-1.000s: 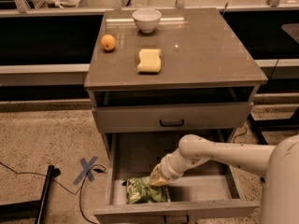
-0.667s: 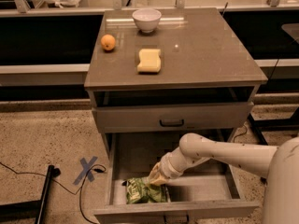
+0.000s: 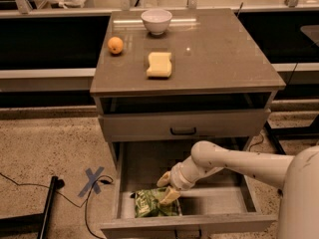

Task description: Pick green jalapeno chip bag from middle drawer and place on counter

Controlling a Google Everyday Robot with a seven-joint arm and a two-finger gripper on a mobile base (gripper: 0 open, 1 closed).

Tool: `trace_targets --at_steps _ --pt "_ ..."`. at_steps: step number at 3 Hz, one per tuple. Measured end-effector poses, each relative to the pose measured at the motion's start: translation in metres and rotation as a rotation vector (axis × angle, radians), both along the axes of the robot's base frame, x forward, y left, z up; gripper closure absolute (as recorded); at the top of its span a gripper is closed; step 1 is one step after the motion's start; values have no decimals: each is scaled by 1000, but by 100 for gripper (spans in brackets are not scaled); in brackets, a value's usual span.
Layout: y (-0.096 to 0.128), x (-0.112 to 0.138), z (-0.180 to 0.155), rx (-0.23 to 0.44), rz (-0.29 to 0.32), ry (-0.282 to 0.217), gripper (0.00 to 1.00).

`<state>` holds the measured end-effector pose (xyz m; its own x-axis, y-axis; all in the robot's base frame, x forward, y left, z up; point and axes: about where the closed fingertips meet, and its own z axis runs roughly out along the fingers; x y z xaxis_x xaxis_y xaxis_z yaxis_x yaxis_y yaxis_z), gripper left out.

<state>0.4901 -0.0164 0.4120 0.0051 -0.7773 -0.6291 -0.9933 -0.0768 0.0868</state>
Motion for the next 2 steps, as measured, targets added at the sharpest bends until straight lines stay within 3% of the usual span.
trace_targets --at_steps 2 --pt "2 -4 -6 10 11 28 52"
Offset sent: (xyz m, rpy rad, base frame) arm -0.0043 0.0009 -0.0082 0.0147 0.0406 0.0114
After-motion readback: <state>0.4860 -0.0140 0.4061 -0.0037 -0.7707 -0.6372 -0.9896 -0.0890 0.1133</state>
